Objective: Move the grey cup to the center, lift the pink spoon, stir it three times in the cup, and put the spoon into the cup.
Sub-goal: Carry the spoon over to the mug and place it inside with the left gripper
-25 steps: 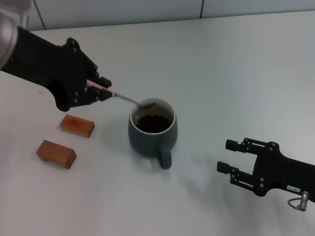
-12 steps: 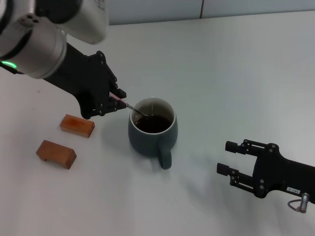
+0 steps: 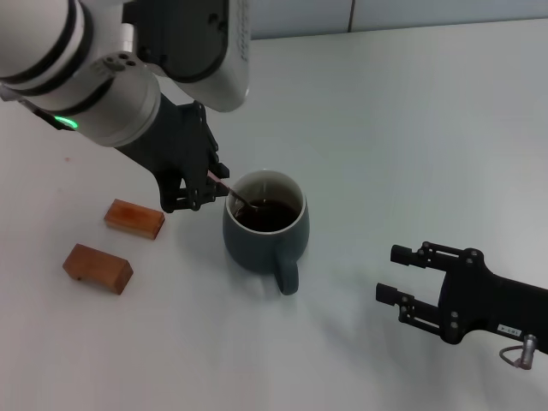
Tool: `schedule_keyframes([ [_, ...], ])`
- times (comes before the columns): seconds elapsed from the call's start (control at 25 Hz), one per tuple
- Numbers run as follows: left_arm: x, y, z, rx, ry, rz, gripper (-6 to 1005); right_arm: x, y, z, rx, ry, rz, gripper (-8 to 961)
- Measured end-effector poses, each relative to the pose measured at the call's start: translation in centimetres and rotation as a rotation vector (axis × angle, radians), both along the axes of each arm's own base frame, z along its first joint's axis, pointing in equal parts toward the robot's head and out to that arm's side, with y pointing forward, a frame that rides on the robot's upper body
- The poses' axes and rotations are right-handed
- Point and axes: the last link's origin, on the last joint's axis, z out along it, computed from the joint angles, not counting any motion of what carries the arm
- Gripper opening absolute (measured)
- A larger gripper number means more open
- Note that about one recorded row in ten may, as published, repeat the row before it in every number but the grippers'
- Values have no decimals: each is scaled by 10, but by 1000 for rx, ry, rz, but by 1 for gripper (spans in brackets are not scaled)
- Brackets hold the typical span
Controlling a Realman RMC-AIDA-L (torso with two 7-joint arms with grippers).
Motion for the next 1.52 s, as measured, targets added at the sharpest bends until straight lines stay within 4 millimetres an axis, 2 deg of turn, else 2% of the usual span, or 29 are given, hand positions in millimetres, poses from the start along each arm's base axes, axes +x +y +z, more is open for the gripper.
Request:
schedule_keyframes([
  [0.36,1,4,-13,-14,60,-4,127,0,-1,-1,-4,2,-1,586],
  [0.68,8,-4,-15,-46,68,-25,127,0,-2,-2,-4,3,-1,585],
  [1.0,16,-9,-28,-73,59,-73,127,-1,0,-3,-4,0,-1,586],
  [1.36,13,4,-29,-16,91,-70,127,-2,1,-4,-6,-1,1,585],
  [1.52,9,4,-27,-19,118,-49,127,-2,1,-4,-6,2,1,585],
])
